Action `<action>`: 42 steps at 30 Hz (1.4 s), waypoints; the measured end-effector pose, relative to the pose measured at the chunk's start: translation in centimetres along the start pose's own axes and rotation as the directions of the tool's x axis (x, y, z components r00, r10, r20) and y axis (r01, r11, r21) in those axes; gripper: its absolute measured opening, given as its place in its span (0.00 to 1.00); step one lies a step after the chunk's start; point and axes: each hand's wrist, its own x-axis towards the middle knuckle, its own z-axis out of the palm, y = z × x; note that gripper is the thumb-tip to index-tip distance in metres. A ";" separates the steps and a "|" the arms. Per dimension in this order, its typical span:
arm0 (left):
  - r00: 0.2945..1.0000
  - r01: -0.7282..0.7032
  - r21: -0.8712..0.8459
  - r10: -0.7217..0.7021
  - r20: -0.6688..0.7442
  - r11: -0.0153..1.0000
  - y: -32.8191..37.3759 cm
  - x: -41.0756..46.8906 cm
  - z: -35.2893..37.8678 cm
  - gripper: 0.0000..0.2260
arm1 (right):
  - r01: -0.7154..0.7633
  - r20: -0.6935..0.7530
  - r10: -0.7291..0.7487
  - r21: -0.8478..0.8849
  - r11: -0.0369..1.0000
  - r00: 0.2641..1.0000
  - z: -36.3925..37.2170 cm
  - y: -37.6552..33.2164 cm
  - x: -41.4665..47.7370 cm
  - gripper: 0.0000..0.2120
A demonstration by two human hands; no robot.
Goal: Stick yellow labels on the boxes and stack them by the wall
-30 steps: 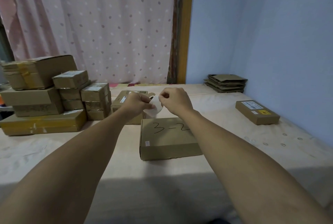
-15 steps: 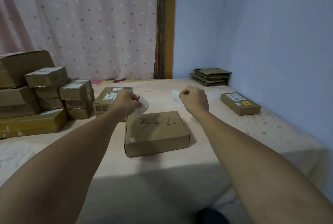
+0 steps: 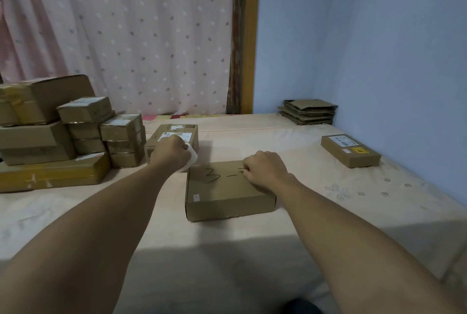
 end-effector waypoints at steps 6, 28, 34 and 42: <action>0.999 -0.022 0.149 0.026 -0.022 0.989 0.0 -1.0 -0.3 0.09 | -0.031 0.122 0.030 0.013 0.999 0.992 0.4 -1.1 0.1 0.09; 0.984 0.066 0.364 -0.121 0.132 0.929 -7.9 -1.7 2.4 0.13 | -0.570 0.304 0.483 0.406 0.715 0.821 2.7 -0.7 1.2 0.38; 0.971 0.048 0.303 -0.116 0.209 0.952 -9.1 -1.0 2.2 0.20 | -0.624 0.457 0.439 0.431 0.652 0.774 4.2 -0.6 1.3 0.38; 0.983 0.050 0.306 -0.100 0.152 0.951 -8.4 -1.5 2.3 0.22 | -0.645 0.462 0.455 0.471 0.602 0.762 4.3 0.0 0.7 0.30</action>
